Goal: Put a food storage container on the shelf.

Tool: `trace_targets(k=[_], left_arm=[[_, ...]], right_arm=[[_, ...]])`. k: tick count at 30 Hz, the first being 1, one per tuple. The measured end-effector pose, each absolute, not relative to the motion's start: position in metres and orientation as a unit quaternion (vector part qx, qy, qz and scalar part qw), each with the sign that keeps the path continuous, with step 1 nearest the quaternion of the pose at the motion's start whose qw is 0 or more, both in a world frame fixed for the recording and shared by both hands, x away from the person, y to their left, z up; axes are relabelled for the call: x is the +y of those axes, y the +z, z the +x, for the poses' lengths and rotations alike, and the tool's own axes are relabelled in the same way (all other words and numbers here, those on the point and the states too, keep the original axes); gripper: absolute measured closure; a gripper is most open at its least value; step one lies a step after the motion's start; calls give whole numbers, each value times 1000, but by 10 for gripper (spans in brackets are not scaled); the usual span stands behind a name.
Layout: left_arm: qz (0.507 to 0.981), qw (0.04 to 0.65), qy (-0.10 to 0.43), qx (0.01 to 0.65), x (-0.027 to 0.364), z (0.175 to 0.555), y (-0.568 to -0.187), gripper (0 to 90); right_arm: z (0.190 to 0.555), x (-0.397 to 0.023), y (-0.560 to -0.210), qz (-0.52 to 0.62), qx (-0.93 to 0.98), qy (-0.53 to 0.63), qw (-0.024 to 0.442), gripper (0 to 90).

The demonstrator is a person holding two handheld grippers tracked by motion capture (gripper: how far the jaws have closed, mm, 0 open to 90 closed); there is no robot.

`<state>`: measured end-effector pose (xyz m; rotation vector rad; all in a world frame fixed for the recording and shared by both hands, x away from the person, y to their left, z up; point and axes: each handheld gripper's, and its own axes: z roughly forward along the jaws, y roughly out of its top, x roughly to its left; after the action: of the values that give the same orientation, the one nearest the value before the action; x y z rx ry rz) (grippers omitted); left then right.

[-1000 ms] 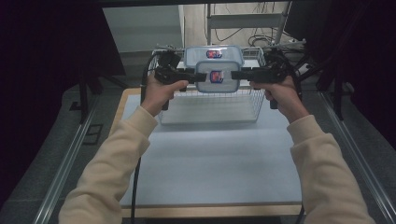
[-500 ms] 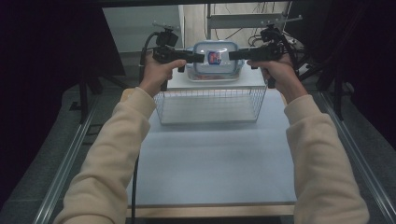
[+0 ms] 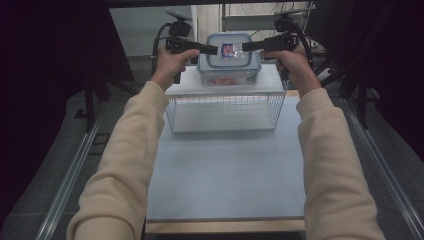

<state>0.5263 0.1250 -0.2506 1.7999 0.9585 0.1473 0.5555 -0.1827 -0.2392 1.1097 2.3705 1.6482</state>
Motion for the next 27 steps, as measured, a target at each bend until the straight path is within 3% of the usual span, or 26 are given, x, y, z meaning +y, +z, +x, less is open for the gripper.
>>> trace_targets(k=[17, 27], left_arm=[[718, 539, 29, 439, 127, 545, -258, 489], [693, 550, 12, 465, 124, 557, -267, 411]], right_arm=[[576, -181, -247, 391, 745, 540, 10, 495], [585, -179, -256, 426, 718, 550, -5, 456]])
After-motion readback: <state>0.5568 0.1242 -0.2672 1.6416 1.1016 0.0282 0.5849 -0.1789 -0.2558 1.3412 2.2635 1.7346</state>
